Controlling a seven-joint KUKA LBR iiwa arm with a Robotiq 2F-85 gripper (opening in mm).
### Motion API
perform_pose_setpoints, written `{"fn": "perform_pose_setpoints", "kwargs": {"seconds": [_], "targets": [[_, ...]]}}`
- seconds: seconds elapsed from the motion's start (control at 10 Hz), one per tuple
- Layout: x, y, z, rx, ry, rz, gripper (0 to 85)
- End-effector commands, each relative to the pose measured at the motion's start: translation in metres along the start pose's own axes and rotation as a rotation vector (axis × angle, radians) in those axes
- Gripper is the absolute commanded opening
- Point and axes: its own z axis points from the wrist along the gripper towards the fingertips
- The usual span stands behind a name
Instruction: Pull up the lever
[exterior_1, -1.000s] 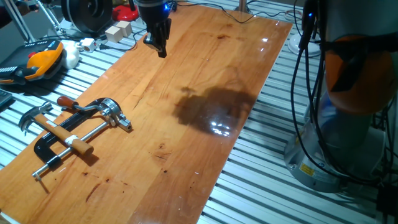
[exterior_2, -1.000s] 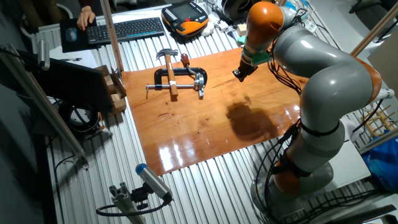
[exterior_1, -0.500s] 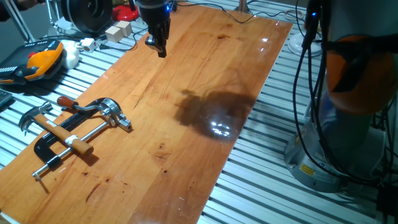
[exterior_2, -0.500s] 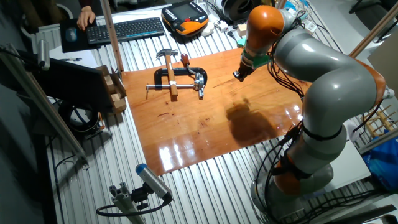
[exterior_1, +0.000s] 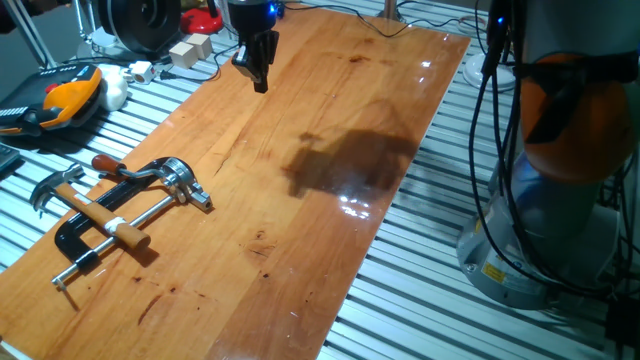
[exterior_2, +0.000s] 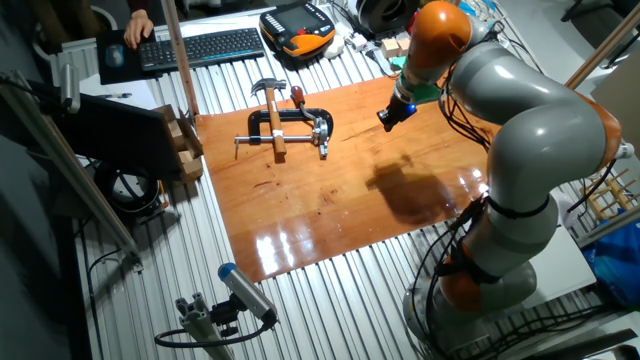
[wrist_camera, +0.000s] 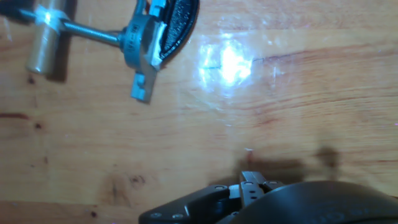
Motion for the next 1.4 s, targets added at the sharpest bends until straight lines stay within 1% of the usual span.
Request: {"fn": "perform_pose_setpoints", "kwargs": {"seconds": [0.0,0.1,0.2,0.4,0.6,0.7,0.8,1.0,1.1,1.2,1.3], "targets": [[0.0000,0.0000,0.0000,0.010,0.004,0.015,0.0],[0.0000,0.0000,0.0000,0.027,0.012,0.018,0.0],[0.0000,0.0000,0.0000,0.052,0.015,0.026,0.0],[0.0000,0.0000,0.0000,0.095,0.017,0.038,0.0],[0.0000,0.0000,0.0000,0.096,0.024,0.036,0.0],[0.0000,0.0000,0.0000,0.095,0.023,0.034,0.0],[0.0000,0.0000,0.0000,0.101,0.012,0.033,0.0],[0.0000,0.0000,0.0000,0.096,-0.001,0.027,0.0],[0.0000,0.0000,0.0000,0.104,-0.001,0.017,0.0],[0.0000,0.0000,0.0000,0.115,-0.014,0.015,0.0],[0.0000,0.0000,0.0000,0.132,-0.033,0.020,0.0]]}}
